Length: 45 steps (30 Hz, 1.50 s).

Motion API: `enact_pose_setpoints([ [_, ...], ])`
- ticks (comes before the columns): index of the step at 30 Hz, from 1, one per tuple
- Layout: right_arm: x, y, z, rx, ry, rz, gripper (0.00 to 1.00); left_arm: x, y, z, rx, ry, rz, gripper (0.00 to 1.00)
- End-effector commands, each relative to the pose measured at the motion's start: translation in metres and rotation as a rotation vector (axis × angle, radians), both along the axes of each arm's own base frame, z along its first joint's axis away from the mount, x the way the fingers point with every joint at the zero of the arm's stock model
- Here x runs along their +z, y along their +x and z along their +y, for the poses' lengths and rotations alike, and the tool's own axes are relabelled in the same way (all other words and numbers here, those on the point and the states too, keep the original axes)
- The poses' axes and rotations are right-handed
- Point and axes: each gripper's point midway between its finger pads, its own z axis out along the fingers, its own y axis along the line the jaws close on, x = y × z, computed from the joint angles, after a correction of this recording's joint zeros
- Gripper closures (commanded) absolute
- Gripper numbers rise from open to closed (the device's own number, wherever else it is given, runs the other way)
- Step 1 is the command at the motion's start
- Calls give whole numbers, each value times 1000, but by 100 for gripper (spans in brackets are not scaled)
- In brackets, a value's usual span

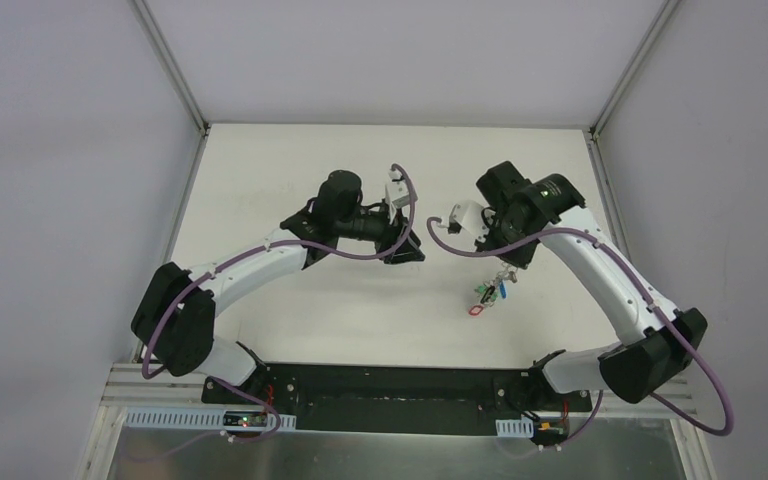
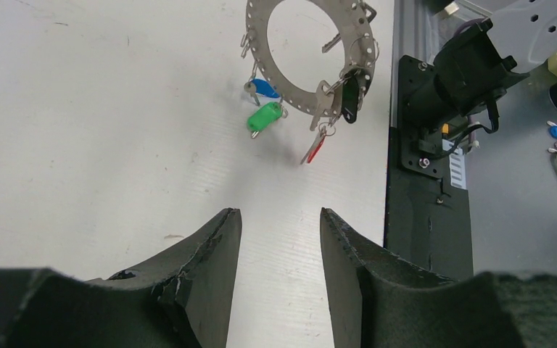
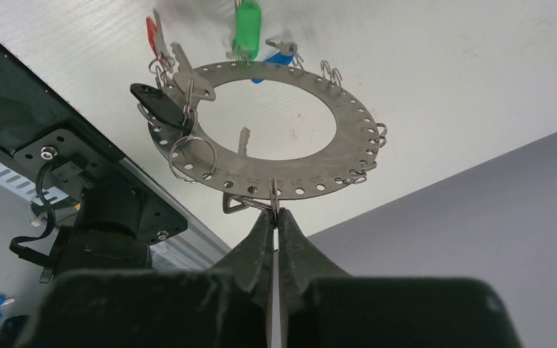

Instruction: Put the keys on the keyring

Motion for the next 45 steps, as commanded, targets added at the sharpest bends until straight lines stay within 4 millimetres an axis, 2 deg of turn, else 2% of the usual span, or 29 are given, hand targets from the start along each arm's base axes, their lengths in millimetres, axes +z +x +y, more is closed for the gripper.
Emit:
enact_pose_setpoints([
  [1,-18,-6,-7,-88,-61,80,100,26,2,5,3,-64,-71,55],
  [5,-1,-11,24,-43,117,102,100,31,-4,5,-32,-96,-77,55],
  [9,8,-12,33,-35,165,120,100,32,-5,9,-34,-105,-87,55],
  [14,4,-13,20,-47,112,143,100,34,0,15,-6,-102,-105,55],
  [18,3,-23,24,-22,198,219,100,35,-1,15,-10,-105,-107,55],
  [21,-4,-27,21,-22,193,249,100,33,-1,15,-13,-101,-103,55],
  [25,-23,-19,-5,-105,42,233,100,32,-1,15,-15,-97,-104,55],
  [26,-26,-20,-6,-107,38,238,100,32,-1,14,-15,-97,-105,55],
  [29,-21,-26,8,-88,128,261,100,31,1,13,-16,-95,-100,55],
  [31,-22,-15,6,-143,109,203,100,31,1,13,-15,-95,-97,55],
  [34,-31,-12,2,-193,69,189,100,30,1,13,-14,-94,-97,55],
  [38,-46,4,-25,-265,-130,79,100,29,1,14,-9,-90,-98,55],
  [40,-48,3,-18,-259,-93,101,100,30,1,14,-10,-90,-98,55],
  [45,-42,-19,34,-150,182,279,100,31,1,14,-8,-92,-99,55],
])
